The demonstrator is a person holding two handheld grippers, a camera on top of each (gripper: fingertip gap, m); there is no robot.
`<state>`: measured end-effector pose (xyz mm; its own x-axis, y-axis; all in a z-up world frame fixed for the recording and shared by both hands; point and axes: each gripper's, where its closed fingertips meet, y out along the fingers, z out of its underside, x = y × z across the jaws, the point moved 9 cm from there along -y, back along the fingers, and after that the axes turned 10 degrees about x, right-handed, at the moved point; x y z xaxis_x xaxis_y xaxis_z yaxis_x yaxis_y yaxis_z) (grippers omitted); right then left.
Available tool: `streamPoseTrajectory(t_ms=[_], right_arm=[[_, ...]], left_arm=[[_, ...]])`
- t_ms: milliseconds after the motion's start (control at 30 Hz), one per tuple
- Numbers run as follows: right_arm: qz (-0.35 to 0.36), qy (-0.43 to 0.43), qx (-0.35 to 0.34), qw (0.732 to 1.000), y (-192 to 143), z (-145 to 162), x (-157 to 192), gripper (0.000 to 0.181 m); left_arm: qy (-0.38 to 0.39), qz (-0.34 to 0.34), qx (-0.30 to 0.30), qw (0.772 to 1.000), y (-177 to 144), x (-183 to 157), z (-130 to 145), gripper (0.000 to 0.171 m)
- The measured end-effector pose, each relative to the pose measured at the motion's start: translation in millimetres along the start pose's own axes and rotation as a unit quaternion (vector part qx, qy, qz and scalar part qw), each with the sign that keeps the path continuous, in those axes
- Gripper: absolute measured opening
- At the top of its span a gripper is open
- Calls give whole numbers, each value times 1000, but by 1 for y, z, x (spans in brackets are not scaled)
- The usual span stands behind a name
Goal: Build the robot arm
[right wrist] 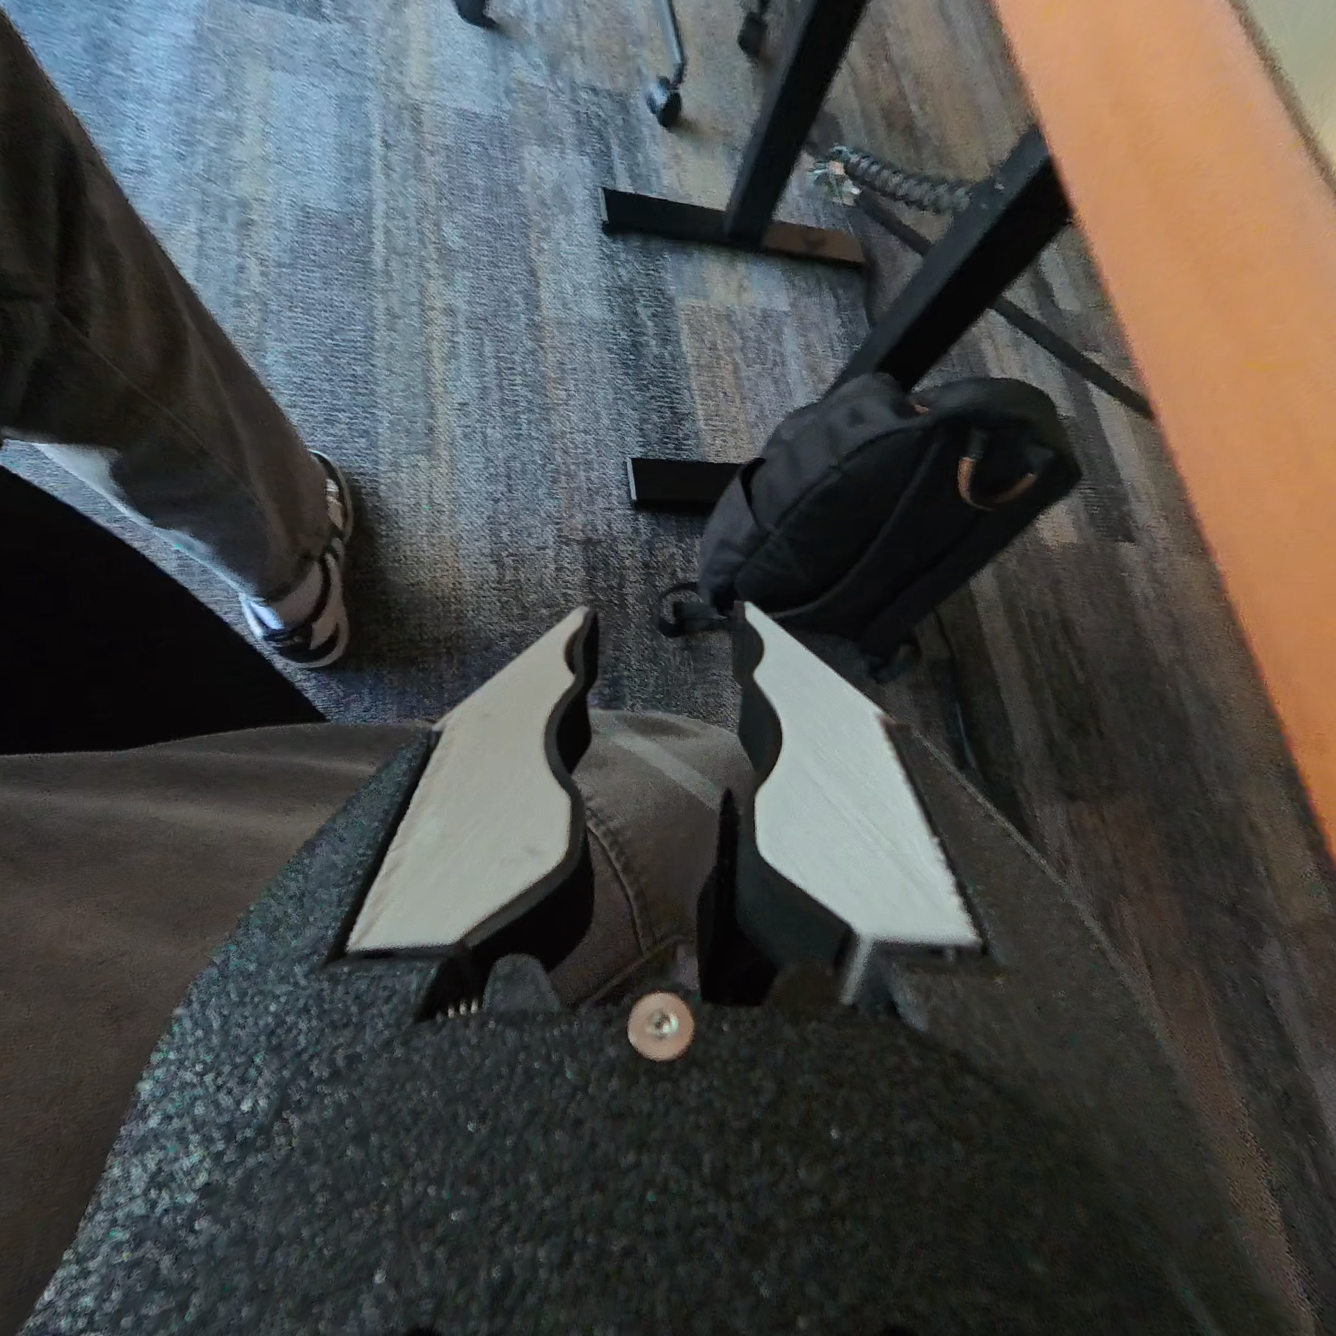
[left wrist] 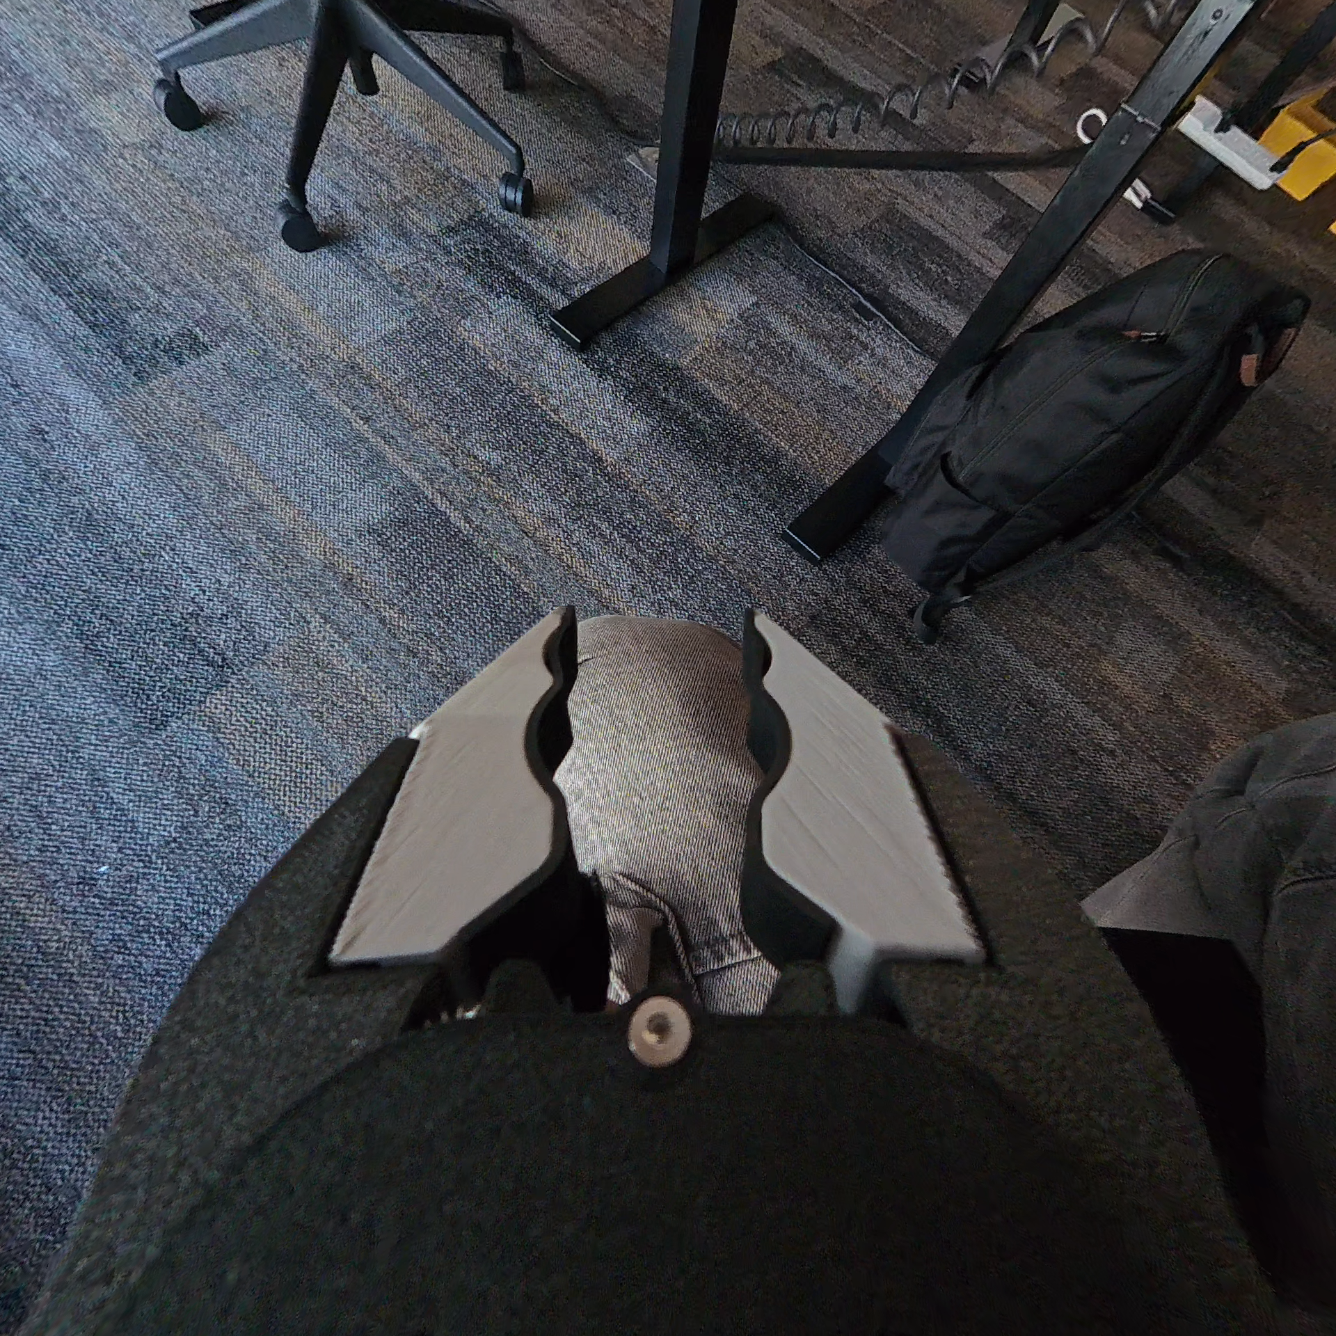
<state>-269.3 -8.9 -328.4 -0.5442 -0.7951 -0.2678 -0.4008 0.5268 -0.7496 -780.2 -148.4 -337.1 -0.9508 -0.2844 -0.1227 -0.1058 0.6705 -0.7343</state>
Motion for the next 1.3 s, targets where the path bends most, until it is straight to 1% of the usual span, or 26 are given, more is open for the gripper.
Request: streamPoseTrajectory(t_ms=[100,200,367,567,1300], right_arm=[[-26,-15,8,1000,10,1,5,38],[-7,-24,4,1000,5,5,3,34],[-20,15,-17,1000,-1,4,-2,34],[-14,5,-2,1000,2,8,0,33],[-23,9,8,1000,5,9,1,32]], left_arm=[[7,3,-3,1000,1,-3,-2,45],[18,-7,-1,1000,2,-1,-3,45],[1,5,-2,1000,3,4,-4,45],[5,5,-5,1000,3,3,-7,45],[0,12,-6,1000,2,4,-7,45]])
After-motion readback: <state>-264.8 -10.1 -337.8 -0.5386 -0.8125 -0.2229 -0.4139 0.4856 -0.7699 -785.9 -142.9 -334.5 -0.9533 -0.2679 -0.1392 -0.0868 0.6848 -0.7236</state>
